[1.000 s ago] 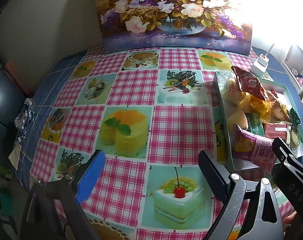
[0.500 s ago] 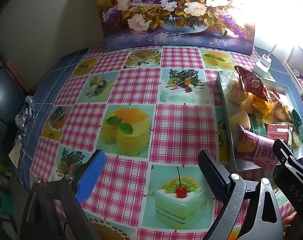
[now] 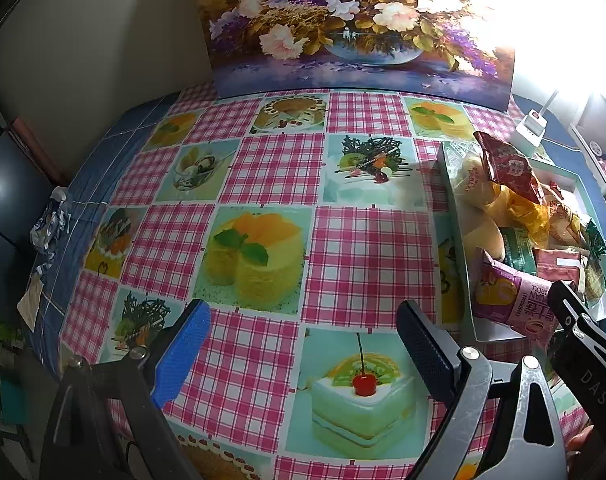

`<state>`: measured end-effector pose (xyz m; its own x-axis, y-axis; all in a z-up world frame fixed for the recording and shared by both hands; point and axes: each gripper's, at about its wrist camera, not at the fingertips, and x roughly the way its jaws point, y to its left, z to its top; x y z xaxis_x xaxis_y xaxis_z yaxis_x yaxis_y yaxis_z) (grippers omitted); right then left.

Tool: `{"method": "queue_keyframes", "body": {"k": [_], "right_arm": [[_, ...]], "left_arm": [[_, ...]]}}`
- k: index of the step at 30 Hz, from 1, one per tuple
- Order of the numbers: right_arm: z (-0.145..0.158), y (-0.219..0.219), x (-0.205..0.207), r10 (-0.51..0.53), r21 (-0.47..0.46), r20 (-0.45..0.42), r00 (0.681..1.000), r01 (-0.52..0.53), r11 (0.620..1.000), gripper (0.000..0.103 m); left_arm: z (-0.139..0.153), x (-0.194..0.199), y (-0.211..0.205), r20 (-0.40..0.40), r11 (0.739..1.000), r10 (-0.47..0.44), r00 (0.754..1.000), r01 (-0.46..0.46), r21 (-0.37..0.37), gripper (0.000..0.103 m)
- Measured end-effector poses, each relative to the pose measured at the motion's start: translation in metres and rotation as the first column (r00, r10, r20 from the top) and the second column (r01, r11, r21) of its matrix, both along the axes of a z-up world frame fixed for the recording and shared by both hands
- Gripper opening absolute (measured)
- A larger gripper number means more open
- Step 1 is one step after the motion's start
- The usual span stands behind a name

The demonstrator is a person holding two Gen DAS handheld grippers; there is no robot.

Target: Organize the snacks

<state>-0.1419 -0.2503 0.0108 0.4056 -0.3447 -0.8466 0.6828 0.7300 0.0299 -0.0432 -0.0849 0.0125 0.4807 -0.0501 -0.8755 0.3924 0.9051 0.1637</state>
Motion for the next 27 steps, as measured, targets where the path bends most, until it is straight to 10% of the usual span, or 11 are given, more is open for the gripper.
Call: {"method": "queue_keyframes", "body": {"k": [27], "right_arm": [[-0.0020, 0.0010, 0.0014, 0.004, 0.005, -0.006, 1.000, -0.004, 1.000, 0.103]], "left_arm": [[-0.0029, 0.0008, 0.0011, -0.008, 1.000, 0.004, 1.000, -0.004, 0.002, 0.094]]}}
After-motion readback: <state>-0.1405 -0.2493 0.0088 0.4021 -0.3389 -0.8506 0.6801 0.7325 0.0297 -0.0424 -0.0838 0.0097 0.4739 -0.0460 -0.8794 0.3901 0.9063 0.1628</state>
